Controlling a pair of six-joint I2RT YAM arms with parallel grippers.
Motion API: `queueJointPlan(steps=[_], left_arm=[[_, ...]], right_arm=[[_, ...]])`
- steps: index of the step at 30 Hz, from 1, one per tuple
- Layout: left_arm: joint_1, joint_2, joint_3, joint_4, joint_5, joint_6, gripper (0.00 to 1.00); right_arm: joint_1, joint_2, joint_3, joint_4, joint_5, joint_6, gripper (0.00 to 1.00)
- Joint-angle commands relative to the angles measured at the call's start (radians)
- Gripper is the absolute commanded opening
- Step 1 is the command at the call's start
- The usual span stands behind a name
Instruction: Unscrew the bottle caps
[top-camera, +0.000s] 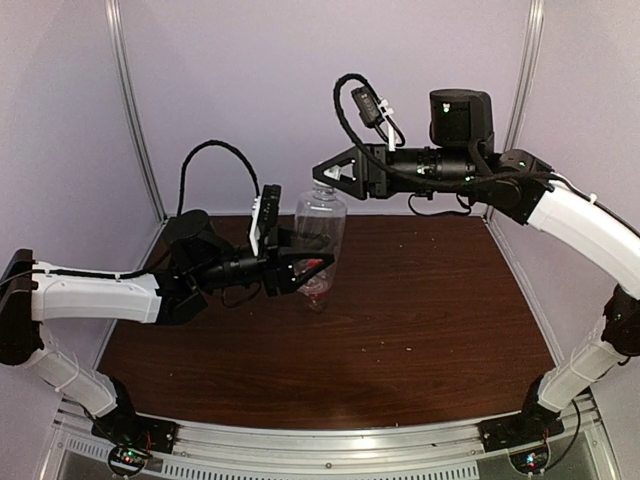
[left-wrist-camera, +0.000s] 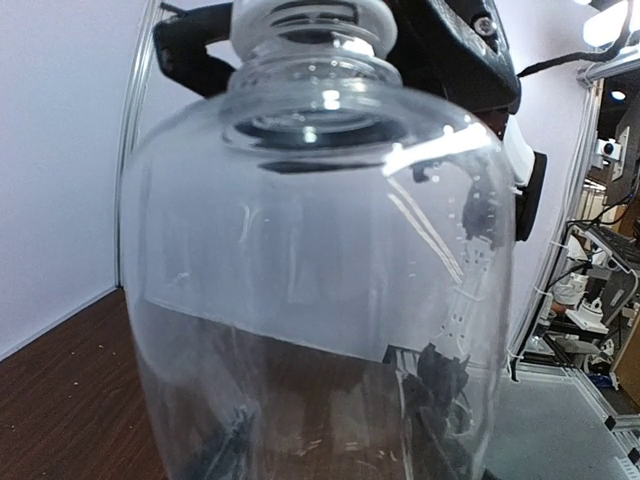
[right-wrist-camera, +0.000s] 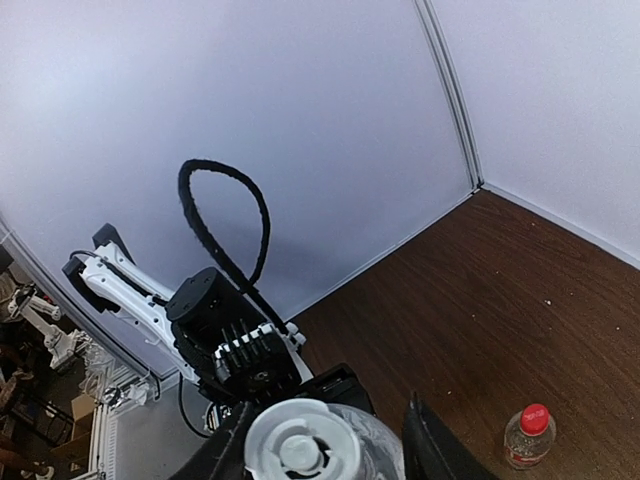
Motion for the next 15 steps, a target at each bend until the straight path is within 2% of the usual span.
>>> queueJointPlan(steps=[1, 11, 15], left_arm=[[0.006, -0.028, 0.019, 0.018, -0.018, 0.019, 0.43], [0.006, -0.031, 0.019, 0.01, -0.023, 0.026, 0.43], [0.006, -0.025, 0.021, 0.026, 0.039, 0.02, 0.43]], right_arm=[[0.007, -0.007, -0.001, 0.024, 0.003, 0.013, 0.45], [0.006, -0.046, -0.047, 0.073, -0.051, -0.028, 0.04], [-0.028, -0.049, -0.041, 0.072, -0.166, -0.143, 0.0]])
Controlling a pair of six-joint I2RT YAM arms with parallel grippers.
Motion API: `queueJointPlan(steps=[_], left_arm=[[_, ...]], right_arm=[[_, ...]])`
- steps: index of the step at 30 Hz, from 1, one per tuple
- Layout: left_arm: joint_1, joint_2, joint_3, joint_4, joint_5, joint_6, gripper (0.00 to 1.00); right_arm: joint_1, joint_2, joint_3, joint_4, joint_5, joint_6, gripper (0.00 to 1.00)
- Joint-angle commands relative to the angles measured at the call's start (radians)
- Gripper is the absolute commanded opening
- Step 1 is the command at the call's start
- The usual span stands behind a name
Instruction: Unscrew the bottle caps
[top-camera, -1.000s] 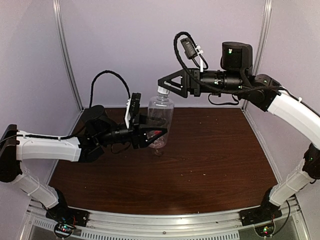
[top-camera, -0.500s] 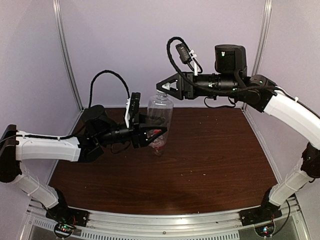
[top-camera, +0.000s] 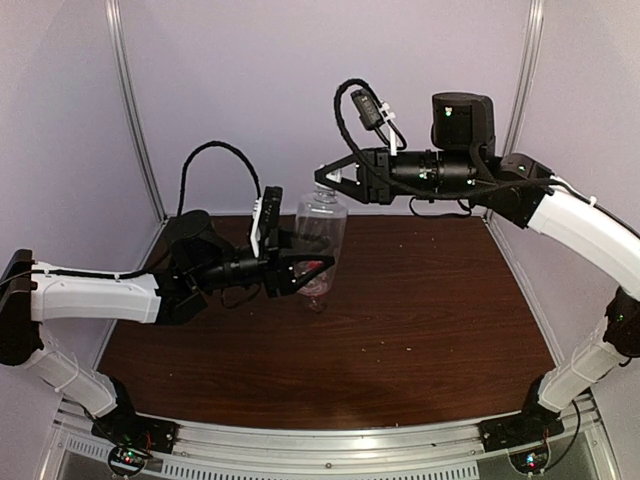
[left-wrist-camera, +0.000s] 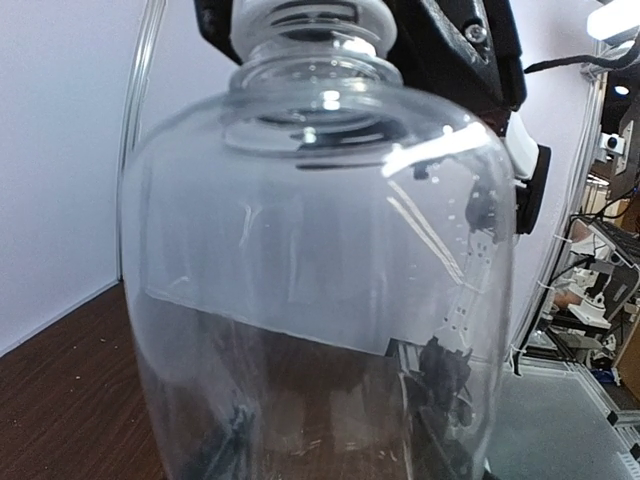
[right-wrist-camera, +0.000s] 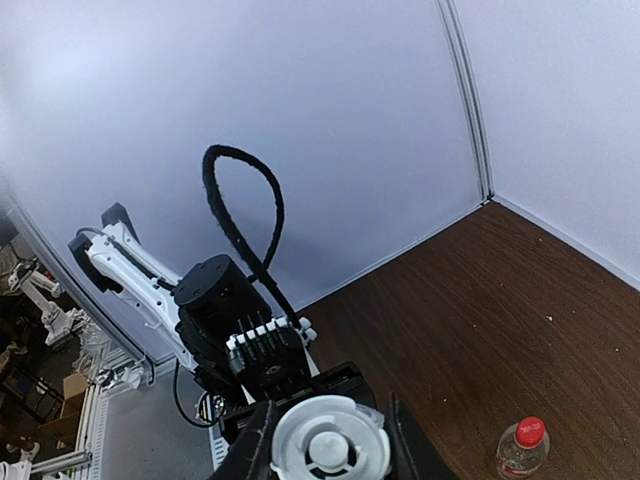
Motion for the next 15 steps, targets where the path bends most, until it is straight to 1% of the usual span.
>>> queueJointPlan(steps=[1, 5, 7, 9, 11, 15], left_arm=[[0.006, -0.022, 0.021, 0.067, 0.08, 0.004, 0.43], [0.006, -0.016, 0.014, 0.135, 0.183, -0.039, 0.43], [0.006, -0.015, 0.015, 0.163, 0.234, -0.061, 0.43], [0.006, -0.01, 0.018, 0.186, 0.281, -0.085, 0.43], [0.006, -0.004, 0.019, 0.202, 0.307, -0.104, 0.43], [0.006, -0.007, 0.009, 0.211, 0.296, -0.111, 0.43]], right_arm=[[-0.039, -0.035, -0.002, 0.036, -0.19, -0.139, 0.0], [-0.09, -0.031, 0.003, 0.039, -0.475, -0.304, 0.0], [-0.115, -0.018, 0.018, 0.044, -0.573, -0.353, 0.0], [-0.139, 0.007, 0.049, 0.041, -0.664, -0.367, 0.0], [-0.156, 0.034, 0.075, 0.041, -0.728, -0.368, 0.0], [-0.163, 0.041, 0.076, 0.086, -0.721, -0.329, 0.0]])
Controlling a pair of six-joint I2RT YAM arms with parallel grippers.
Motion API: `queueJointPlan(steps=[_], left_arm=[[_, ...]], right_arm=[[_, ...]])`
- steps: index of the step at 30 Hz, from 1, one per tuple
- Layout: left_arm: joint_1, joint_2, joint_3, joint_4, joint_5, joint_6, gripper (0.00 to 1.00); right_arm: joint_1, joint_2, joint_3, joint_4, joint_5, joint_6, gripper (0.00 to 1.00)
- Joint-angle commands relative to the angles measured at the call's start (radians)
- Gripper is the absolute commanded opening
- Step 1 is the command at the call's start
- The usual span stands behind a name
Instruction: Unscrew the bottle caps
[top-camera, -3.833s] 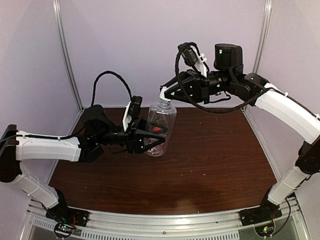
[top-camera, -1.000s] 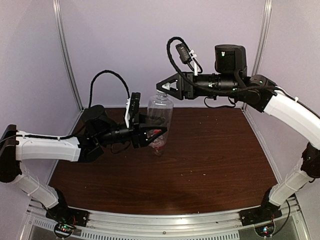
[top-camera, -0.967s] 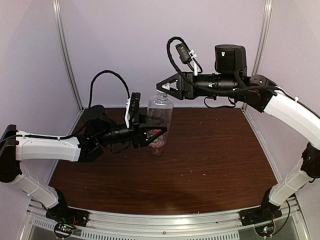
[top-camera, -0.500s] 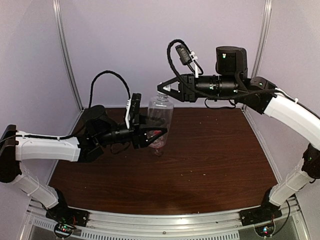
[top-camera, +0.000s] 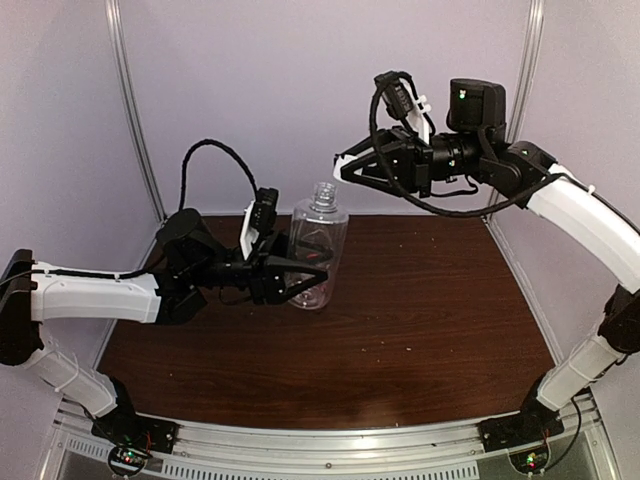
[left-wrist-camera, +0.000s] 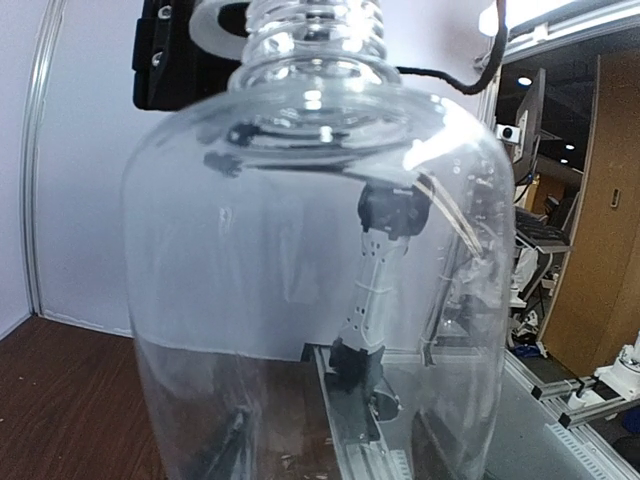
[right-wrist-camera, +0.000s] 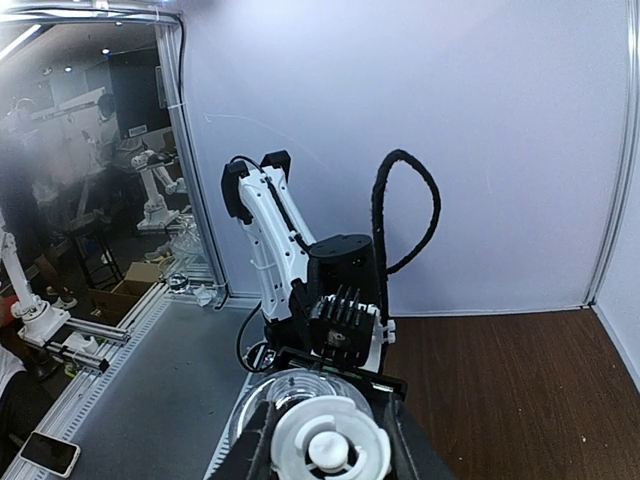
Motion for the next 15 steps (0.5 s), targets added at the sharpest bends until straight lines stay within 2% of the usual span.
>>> queueJointPlan(steps=[1, 7, 15], left_arm=[[0.005, -0.012, 0.004, 0.095, 0.031, -0.026, 0.43], [0.005, -0.063, -0.009, -0.023, -0.077, 0.07, 0.43], [0.005, -0.15, -0.011, -0.258, -0.296, 0.205, 0.43]], right_arm=[[-0.011, 0.009, 0.019, 0.064, -0.076, 0.011, 0.0], [-0.047, -0.049, -0.029, 0.029, 0.19, 0.085, 0.02], [-0.085, -0.144, -0.258, 0.024, 0.569, 0.124, 0.02]])
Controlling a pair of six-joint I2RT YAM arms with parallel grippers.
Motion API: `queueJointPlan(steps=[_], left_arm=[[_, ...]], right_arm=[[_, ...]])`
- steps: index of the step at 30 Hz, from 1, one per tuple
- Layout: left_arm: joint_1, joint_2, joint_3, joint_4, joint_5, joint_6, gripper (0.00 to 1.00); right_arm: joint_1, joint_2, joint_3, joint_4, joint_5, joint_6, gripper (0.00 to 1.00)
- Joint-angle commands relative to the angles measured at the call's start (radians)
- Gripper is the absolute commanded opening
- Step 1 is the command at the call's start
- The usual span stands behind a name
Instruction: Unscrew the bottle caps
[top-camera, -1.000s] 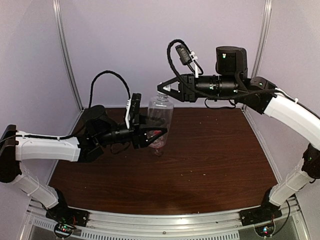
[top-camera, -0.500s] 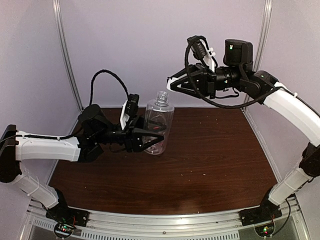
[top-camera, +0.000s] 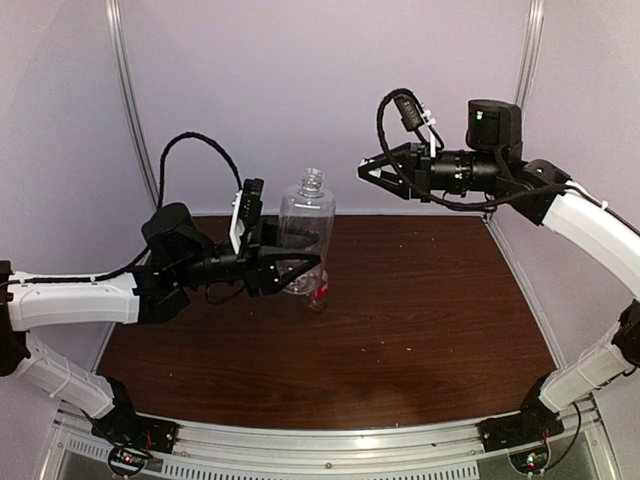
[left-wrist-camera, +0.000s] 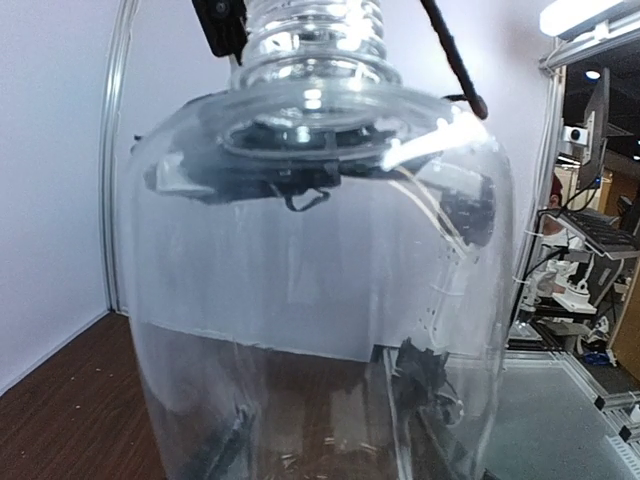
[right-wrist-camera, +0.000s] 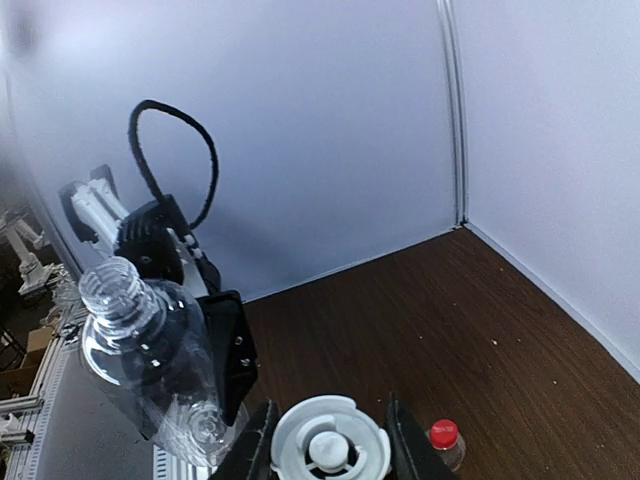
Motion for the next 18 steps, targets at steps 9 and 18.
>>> queueJointPlan(steps=[9, 18], left_arm=[[0.006, -0.094, -0.014, -0.197, -0.217, 0.154, 0.43], [0.005, -0.109, -0.031, -0.207, -0.233, 0.157, 0.43]], right_arm=[[-0.037, -0.036, -0.437, 0.183, 0.477, 0.074, 0.03], [-0.08, 0.131, -0.667, 0.44, 0.558, 0.115, 0.06]])
